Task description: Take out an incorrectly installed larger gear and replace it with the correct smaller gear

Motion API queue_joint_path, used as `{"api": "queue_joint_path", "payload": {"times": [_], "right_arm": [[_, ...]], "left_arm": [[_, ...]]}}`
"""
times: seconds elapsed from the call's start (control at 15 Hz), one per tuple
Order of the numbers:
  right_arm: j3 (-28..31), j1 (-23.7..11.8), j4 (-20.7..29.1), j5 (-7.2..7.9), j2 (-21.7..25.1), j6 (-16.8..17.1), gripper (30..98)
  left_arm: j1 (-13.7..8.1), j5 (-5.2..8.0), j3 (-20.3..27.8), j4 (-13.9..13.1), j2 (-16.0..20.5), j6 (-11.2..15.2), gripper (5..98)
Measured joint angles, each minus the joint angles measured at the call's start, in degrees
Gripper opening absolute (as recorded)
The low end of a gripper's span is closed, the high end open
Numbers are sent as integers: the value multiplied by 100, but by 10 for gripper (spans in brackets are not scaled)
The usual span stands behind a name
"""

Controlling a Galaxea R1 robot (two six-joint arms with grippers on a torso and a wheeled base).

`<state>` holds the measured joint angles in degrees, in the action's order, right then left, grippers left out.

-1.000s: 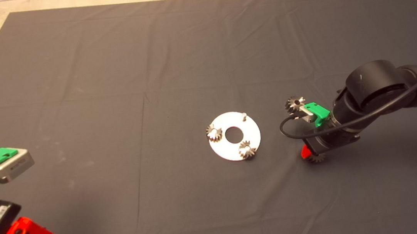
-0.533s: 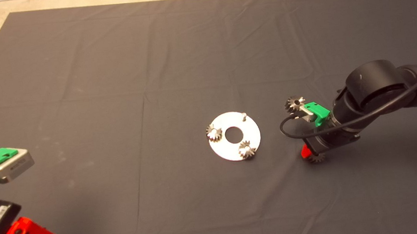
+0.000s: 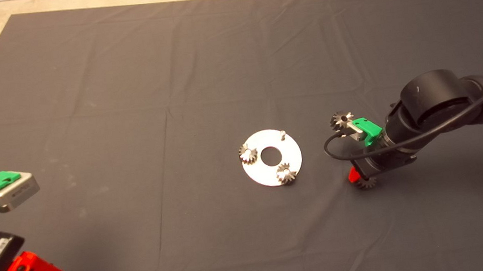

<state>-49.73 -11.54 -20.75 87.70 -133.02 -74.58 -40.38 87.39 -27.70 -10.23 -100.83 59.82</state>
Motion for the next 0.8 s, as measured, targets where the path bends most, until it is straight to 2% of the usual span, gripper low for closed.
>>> {"api": "queue_joint_path", "payload": {"times": [0.4, 0.8], "right_arm": [[-22, 216, -94, 0, 0, 0, 573], [-29, 217, -135, 0, 0, 1, 573]], "left_arm": [[2, -2, 0, -2, 0, 1, 982], [0, 0, 0, 0, 0, 0, 982]]}}
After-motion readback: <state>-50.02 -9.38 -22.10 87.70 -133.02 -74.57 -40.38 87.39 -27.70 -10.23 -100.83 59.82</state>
